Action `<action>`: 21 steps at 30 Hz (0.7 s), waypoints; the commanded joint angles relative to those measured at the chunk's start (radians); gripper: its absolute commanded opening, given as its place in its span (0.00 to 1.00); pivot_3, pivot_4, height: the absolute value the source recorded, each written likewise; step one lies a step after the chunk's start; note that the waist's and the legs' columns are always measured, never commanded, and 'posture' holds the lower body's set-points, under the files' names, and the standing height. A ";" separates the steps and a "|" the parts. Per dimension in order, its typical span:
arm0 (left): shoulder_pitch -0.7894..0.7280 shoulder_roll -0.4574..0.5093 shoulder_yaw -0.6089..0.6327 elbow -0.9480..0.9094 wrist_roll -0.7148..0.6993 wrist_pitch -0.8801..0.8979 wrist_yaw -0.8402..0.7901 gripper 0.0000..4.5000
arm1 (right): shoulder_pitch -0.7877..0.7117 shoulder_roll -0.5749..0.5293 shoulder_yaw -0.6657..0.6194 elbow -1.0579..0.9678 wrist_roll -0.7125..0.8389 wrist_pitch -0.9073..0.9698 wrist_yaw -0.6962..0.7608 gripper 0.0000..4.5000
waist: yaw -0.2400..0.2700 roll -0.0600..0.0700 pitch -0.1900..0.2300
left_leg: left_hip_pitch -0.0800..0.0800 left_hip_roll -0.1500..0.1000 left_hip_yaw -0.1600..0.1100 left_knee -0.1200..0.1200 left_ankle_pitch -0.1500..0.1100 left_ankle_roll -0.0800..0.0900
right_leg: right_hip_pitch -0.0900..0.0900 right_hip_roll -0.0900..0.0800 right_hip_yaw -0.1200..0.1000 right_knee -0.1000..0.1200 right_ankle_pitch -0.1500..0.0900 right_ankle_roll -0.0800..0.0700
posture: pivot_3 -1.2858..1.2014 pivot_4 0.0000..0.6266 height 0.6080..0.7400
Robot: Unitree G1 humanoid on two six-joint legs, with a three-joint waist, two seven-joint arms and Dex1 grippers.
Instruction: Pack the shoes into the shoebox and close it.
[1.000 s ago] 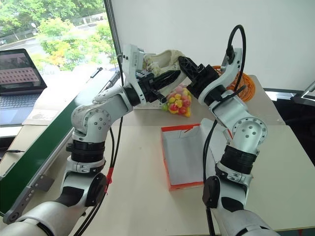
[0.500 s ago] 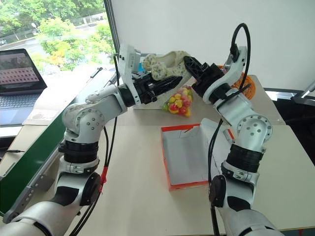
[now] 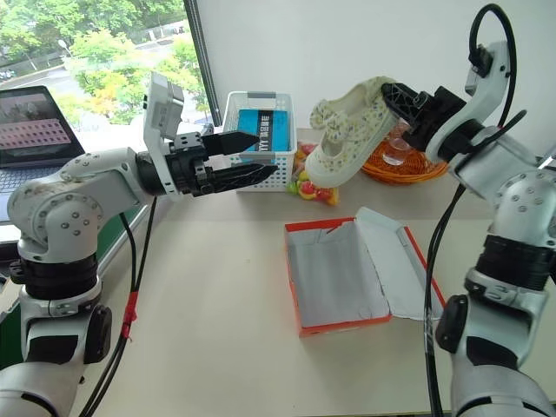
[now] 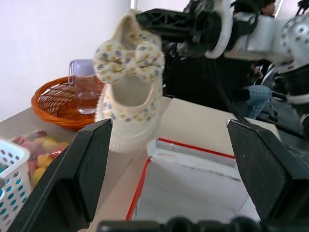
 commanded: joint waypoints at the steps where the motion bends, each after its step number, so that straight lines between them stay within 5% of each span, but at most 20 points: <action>1: 0.008 -0.012 -0.010 -0.019 0.023 -0.055 0.005 0.90 | -0.027 -0.071 0.104 -0.038 -0.025 0.080 0.147 0.20 | -0.001 0.000 0.000 | 0.000 0.000 0.000 0.000 0.000 0.000 | 0.000 0.000 0.000 0.000 0.000 0.000 | 0.52 0.24 1.00; 9: 0.078 -0.053 -0.021 -0.057 0.043 -0.084 0.052 0.90 | -0.066 -0.175 0.253 -0.059 -0.067 0.221 0.332 0.20 | 0.003 0.000 0.000 | -0.003 0.000 0.000 0.000 0.000 0.000 | -0.002 0.000 0.000 -0.001 0.000 0.000 | 0.52 0.24 1.00; 13: 0.119 -0.080 -0.025 -0.079 0.050 -0.091 0.089 0.90 | -0.062 -0.297 0.427 -0.108 -0.175 0.224 0.459 0.20 | 0.010 0.000 0.000 | -0.004 -0.001 0.000 0.001 0.000 0.001 | -0.003 -0.001 0.000 -0.001 0.000 0.001 | 0.52 0.24 1.00; 21: 0.155 -0.113 -0.025 -0.114 0.058 -0.096 0.140 0.90 | -0.138 -0.296 0.669 0.073 -0.365 0.158 0.703 0.20 | 0.002 -0.001 0.001 | -0.003 -0.001 0.000 0.002 0.000 0.001 | -0.003 -0.001 0.001 -0.001 0.000 0.001 | 0.52 0.24 1.00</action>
